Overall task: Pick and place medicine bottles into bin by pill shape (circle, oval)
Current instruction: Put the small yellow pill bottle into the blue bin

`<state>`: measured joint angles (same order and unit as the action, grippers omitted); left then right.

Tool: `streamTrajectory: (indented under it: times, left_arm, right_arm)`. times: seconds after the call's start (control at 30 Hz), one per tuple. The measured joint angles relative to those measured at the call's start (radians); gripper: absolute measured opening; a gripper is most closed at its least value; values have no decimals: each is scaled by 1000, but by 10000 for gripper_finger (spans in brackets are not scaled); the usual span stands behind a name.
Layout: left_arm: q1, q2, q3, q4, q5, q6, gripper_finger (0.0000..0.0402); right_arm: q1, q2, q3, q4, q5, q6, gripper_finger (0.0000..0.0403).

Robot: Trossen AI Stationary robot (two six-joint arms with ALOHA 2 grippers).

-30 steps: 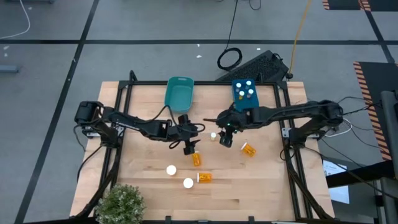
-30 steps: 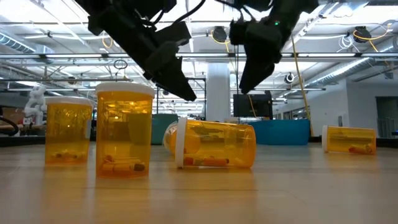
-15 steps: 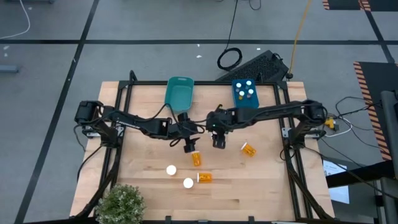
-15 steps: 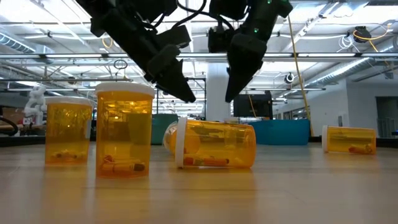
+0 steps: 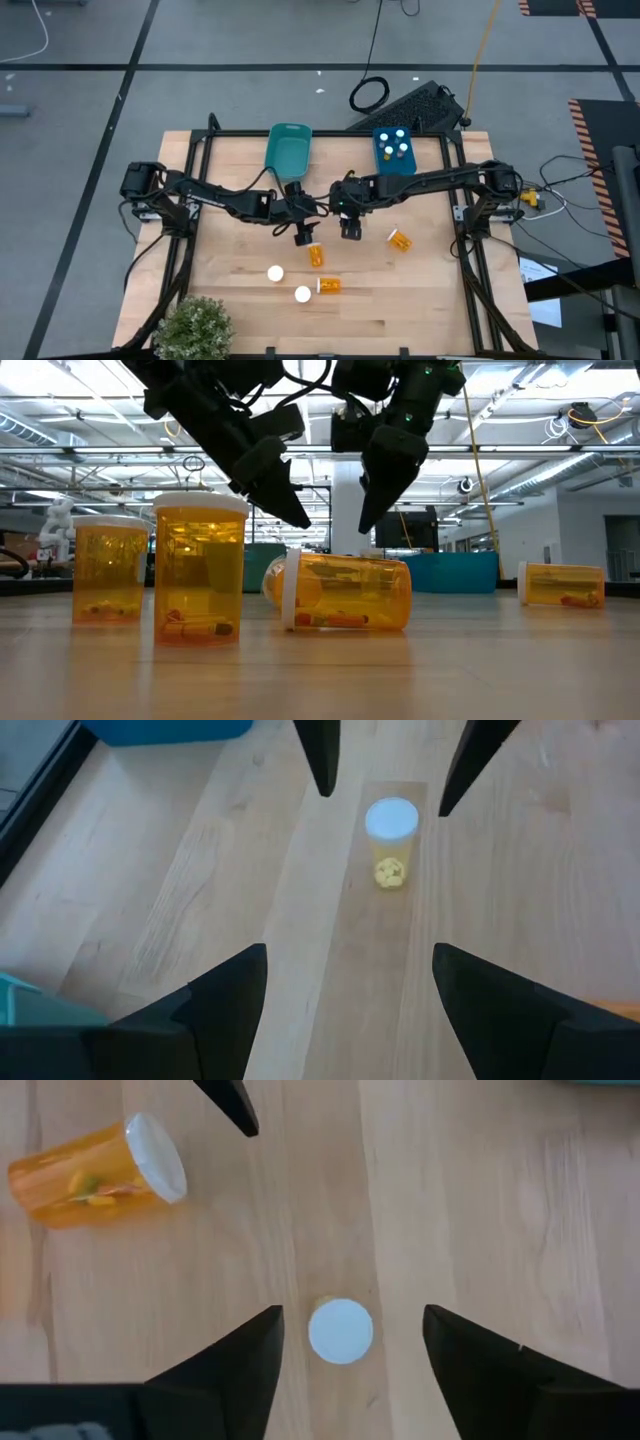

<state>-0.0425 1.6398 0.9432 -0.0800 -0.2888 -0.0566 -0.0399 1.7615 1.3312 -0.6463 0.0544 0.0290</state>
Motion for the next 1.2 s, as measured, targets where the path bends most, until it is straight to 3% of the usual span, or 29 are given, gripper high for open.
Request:
streamTrajectory:
  times: [0.13, 0.83, 1.2]
  left_arm:
    - [0, 0, 0, 3, 0, 0, 289]
    - [0, 1, 0, 24, -1, 0, 289]
    - [0, 1, 0, 28, -1, 3, 289]
  right_arm:
    - [-1, 0, 0, 5, 0, -15, 253]
    - [-27, 66, -20, 26, -29, -12, 241]
    - [-46, 67, -21, -1, -39, -9, 197]
